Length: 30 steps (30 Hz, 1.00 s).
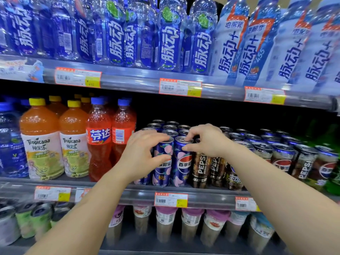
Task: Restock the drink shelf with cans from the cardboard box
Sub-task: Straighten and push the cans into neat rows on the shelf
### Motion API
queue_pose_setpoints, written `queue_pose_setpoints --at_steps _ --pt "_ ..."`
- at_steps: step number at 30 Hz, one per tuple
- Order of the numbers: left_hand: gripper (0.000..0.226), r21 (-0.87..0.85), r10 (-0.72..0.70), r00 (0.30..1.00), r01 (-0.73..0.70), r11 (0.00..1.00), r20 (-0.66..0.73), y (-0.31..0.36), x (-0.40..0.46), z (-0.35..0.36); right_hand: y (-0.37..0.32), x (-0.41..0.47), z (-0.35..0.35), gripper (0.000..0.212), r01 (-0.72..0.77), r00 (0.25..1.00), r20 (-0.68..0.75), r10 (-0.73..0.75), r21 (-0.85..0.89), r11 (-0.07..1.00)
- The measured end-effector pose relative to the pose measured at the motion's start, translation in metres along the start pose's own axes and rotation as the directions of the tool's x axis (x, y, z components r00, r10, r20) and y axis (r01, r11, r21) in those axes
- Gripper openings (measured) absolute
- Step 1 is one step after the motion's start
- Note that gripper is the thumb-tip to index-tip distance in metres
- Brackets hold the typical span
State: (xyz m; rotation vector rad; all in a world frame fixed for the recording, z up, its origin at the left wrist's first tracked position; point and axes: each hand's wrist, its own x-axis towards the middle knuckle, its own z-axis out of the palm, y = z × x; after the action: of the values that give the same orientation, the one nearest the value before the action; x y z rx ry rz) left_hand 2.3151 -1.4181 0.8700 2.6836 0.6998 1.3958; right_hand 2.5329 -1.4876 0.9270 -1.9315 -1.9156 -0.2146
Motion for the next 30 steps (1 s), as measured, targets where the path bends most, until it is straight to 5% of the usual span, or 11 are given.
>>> queue_pose_setpoints --at_steps 6,10,15,25,30 --pt "0.062 -0.005 -0.045 0.998 0.046 0.999 0.033 -0.012 -0.005 0.014 -0.001 -0.007 0.002 0.035 0.003 0.997 -0.077 -0.014 -0.146 0.989" --pt "0.06 -0.022 -0.033 0.999 0.034 0.999 0.033 -0.012 -0.003 0.011 0.014 -0.012 0.001 0.041 0.016 0.999 0.034 -0.014 -0.067 0.998" --pt "0.06 -0.031 -0.042 0.999 0.043 0.999 0.035 -0.011 -0.004 0.01 0.013 -0.012 0.008 0.04 0.014 0.999 -0.045 -0.012 0.04 0.999" --pt "0.073 -0.002 0.003 0.998 -0.003 1.0 0.07 0.021 0.024 0.013 0.045 -0.018 -0.031 0.036 -0.01 0.979 0.202 0.003 0.038 0.999" --pt "0.072 0.106 -0.003 0.976 -0.02 0.994 0.217 0.036 0.03 0.036 0.042 -0.017 -0.025 0.028 -0.011 1.0 0.001 0.011 0.004 1.0"
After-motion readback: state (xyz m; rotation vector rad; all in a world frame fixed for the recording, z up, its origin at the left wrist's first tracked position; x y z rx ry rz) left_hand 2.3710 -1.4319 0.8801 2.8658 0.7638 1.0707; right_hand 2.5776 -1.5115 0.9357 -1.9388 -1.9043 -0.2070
